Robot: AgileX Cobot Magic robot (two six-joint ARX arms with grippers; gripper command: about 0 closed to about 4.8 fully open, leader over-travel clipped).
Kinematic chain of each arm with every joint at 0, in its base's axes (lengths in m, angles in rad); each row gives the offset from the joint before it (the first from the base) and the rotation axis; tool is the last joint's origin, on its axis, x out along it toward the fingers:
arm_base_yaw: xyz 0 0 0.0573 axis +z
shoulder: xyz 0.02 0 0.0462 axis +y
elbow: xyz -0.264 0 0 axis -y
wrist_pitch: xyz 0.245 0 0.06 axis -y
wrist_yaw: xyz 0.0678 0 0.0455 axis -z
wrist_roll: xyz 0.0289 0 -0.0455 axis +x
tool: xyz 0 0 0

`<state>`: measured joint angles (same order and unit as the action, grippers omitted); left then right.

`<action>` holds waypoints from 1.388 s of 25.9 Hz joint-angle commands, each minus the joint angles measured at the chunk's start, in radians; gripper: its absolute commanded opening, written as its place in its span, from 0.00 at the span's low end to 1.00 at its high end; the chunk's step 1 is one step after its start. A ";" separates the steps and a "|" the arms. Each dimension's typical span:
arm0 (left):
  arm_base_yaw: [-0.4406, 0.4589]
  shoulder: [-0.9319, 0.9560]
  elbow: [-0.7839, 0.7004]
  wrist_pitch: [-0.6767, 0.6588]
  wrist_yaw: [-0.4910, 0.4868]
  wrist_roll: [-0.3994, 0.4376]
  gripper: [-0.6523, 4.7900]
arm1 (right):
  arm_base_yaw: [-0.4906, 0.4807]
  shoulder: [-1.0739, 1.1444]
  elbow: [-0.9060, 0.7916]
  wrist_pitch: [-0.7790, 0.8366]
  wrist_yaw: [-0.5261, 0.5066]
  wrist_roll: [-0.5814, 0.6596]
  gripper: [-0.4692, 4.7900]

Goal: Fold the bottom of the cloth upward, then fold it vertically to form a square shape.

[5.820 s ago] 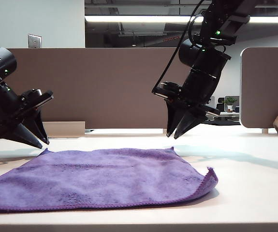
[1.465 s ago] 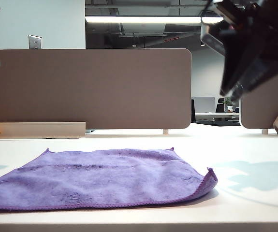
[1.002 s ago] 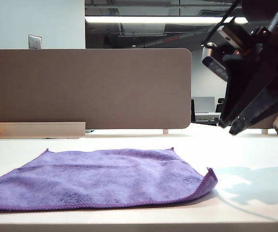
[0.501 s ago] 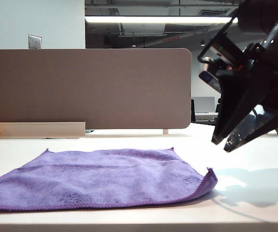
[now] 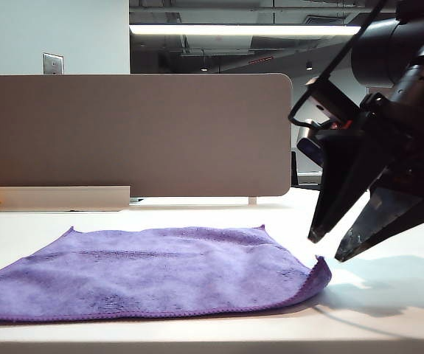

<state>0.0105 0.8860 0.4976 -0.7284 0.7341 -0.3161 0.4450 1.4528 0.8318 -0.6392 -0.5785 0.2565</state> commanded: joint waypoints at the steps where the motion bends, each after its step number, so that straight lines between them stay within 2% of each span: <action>1: 0.001 -0.002 0.003 0.009 0.006 -0.011 0.36 | 0.001 0.003 0.002 0.024 -0.008 0.014 0.37; 8: 0.001 0.017 0.003 0.013 0.003 -0.032 0.36 | 0.001 0.023 0.002 0.023 -0.008 0.014 0.37; 16: 0.001 0.150 0.003 0.024 -0.002 -0.010 0.36 | 0.001 0.034 0.002 0.019 -0.004 0.014 0.37; 36: -0.002 0.256 0.003 0.036 -0.077 -0.013 0.36 | 0.001 0.039 0.002 0.023 -0.007 0.014 0.37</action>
<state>0.0101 1.1343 0.4980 -0.7059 0.6525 -0.3336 0.4450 1.4944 0.8318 -0.6212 -0.5789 0.2691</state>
